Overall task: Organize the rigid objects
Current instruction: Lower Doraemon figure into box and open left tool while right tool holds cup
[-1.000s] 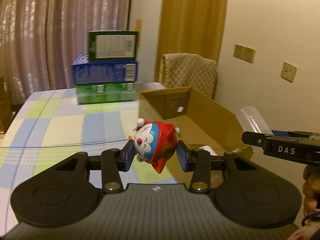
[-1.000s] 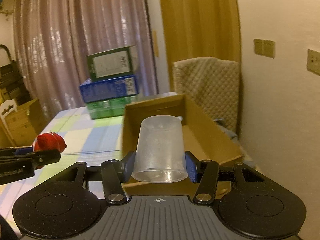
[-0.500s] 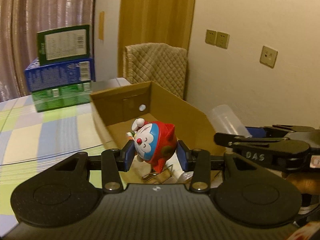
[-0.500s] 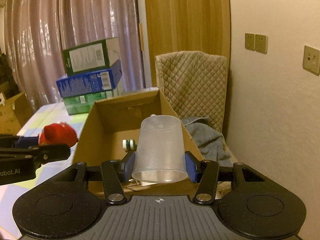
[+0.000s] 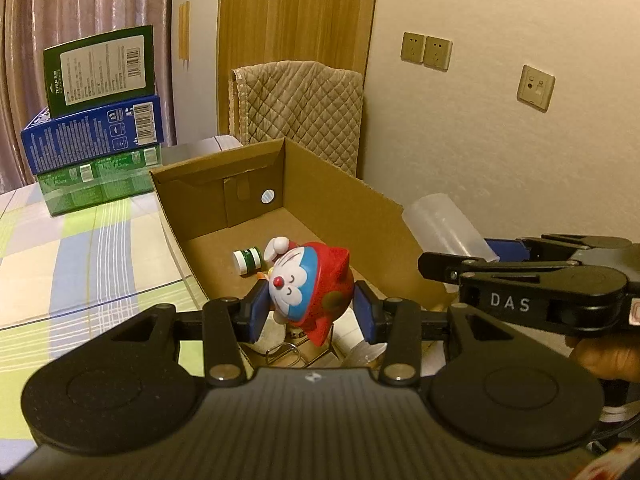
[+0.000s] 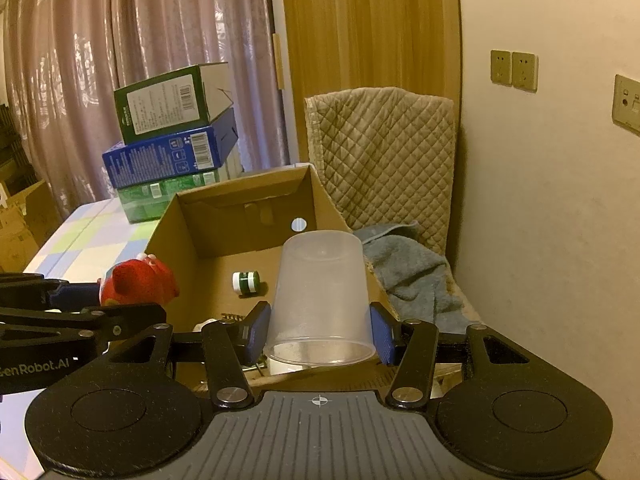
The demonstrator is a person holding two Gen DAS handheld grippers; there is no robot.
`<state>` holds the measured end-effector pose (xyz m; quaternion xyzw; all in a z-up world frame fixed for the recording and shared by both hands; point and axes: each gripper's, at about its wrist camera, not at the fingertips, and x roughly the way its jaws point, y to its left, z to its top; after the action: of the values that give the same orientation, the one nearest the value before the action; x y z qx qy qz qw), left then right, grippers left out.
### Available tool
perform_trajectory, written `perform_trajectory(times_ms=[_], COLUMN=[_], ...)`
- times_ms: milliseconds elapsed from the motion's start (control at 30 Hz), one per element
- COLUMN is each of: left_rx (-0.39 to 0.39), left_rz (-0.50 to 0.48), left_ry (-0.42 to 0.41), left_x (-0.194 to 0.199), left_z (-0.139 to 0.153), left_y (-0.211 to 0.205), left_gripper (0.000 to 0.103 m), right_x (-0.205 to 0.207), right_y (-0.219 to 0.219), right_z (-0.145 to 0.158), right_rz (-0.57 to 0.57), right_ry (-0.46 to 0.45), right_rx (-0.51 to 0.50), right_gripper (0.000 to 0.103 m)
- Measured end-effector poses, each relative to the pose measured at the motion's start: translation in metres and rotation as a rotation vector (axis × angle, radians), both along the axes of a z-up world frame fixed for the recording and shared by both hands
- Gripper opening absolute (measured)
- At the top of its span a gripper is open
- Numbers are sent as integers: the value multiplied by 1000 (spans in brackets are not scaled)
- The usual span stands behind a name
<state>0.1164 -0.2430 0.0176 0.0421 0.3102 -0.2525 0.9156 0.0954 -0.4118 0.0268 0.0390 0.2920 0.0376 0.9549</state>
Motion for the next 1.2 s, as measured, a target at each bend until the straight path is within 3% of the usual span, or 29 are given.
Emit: perform_trajectory(times_ms=[1200], left_rx=[8], left_rz=[3], left_ry=[52], left_x=[12], left_z=[-13], left_y=[-2], left_gripper=[39], right_x=[7], right_y=[4], right_z=[-5], right_rz=[7], right_ry=[26], right_rx=[21], right_gripper=[50])
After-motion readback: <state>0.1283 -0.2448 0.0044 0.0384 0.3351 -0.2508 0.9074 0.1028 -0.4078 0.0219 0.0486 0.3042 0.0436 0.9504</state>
